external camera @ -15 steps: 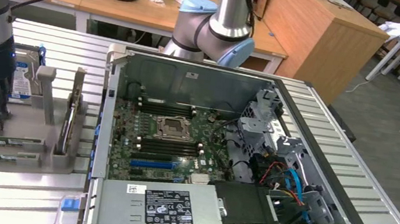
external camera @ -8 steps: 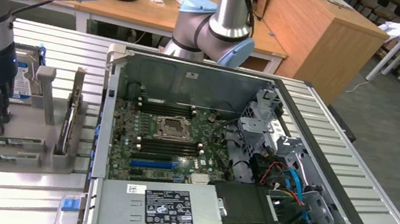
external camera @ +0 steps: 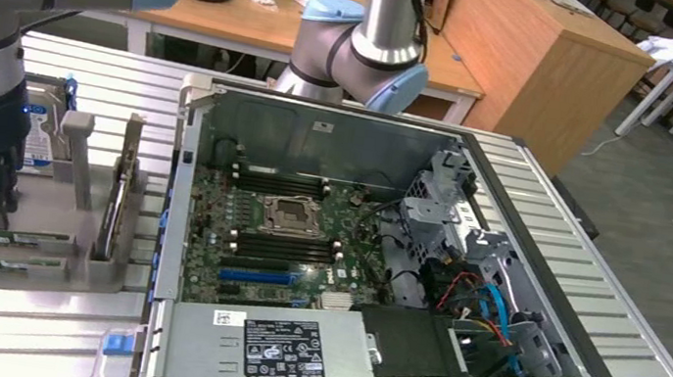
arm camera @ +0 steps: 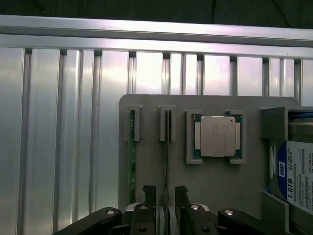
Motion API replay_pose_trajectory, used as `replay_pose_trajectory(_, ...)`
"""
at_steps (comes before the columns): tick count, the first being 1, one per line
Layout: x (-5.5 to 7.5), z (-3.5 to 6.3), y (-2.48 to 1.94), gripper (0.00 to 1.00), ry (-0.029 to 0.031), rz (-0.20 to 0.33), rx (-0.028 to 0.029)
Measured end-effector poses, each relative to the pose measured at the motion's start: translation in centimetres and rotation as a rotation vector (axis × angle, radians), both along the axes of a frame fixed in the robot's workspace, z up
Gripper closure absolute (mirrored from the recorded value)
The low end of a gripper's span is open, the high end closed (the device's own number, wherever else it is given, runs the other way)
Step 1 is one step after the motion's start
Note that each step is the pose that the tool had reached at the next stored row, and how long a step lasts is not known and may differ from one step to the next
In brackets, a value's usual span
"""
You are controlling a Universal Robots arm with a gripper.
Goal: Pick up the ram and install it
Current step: 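Pick up the ram and move it above insertion slot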
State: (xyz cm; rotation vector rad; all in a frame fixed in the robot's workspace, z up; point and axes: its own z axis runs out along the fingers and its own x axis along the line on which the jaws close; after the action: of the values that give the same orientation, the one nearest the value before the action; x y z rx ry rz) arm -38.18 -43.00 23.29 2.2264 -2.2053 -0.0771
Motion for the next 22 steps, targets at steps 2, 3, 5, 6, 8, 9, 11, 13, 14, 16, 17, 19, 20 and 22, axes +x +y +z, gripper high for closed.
replay_pose_trajectory(2, 0.0, -0.15, 0.0, 0.7, 0.0, 0.0, 0.0)
replay_pose_trajectory(3, 0.0, -0.14, 0.0, 0.7, 0.0001, 0.0, -0.0001)
replay_pose_trajectory(5, 0.0, -0.14, 0.0, 0.7, 0.0001, 0.0, -0.0001)
replay_pose_trajectory(6, 0.0, -0.15, 0.0, 0.7, 0.0001, 0.0, -0.0001)
replay_pose_trajectory(8, 0.0, -0.18, -0.09, 0.7, -0.0005, 0.0, 0.0003)
replay_pose_trajectory(9, 0.0, -0.17, -0.21, 0.7, -0.0002, 0.0, 0.0001)
replay_pose_trajectory(11, 0.0, -0.16, -0.5, 0.7, -0.0002, 0.0, 0.0001)
replay_pose_trajectory(13, 0.0, -0.16, -0.86, 0.7, -0.0001, 0.0, 0.0)
replay_pose_trajectory(14, 0.0, -0.16, -1.05, 0.7, -0.0001, 0.0, 0.0001)
replay_pose_trajectory(16, 0.0, -0.16, -1.43, 0.7, -0.0001, 0.0, 0.0)
replay_pose_trajectory(17, 0.0, -0.16, -1.61, 0.7, -0.0001, 0.0, 0.0001)
replay_pose_trajectory(19, 0.0, -0.15, -1.95, 0.7, 0.0, 0.0, 0.0)
replay_pose_trajectory(20, 0.0, -0.16, -2.09, 0.7, -0.0001, 0.0, 0.0001)
replay_pose_trajectory(22, -0.1, -0.15, -2.34, 0.7, -0.0001, 0.0, 0.0)
